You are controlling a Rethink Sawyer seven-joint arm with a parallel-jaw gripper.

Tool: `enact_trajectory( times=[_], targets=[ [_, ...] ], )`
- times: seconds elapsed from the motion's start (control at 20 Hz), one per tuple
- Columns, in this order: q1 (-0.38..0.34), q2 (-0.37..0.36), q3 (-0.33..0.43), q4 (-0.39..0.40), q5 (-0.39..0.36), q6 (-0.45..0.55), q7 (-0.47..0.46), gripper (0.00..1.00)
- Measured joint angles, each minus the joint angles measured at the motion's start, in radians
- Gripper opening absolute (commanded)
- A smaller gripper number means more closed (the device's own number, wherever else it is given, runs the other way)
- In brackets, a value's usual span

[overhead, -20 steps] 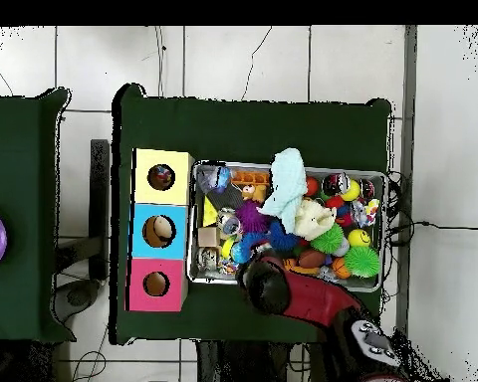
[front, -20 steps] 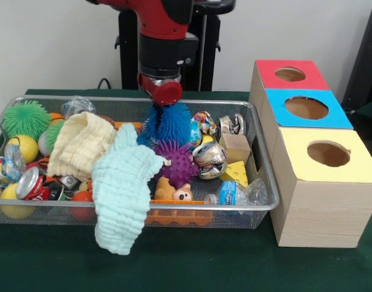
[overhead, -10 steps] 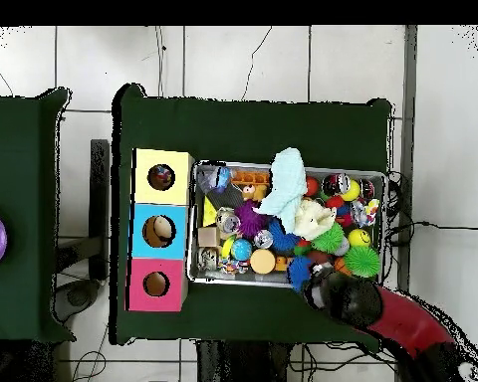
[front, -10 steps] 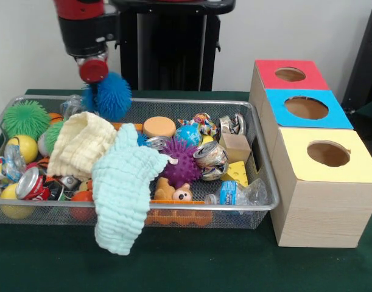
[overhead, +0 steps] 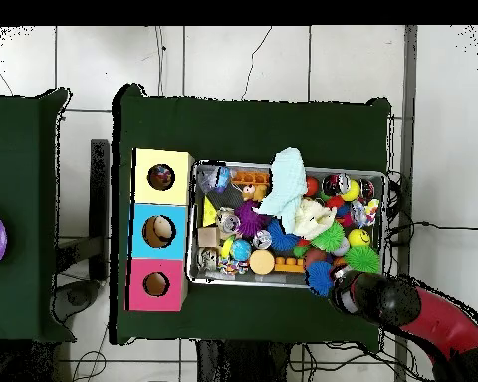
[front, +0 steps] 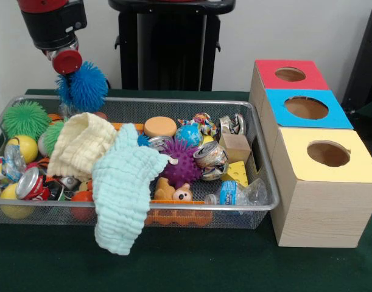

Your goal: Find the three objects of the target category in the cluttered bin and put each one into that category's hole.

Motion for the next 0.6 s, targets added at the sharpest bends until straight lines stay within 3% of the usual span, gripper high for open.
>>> enact_trajectory(
  times=[0.6],
  targets=[
    [0.009, 0.005, 0.033, -0.037, -0.049, 0.0, -0.019, 0.0]
  ],
)
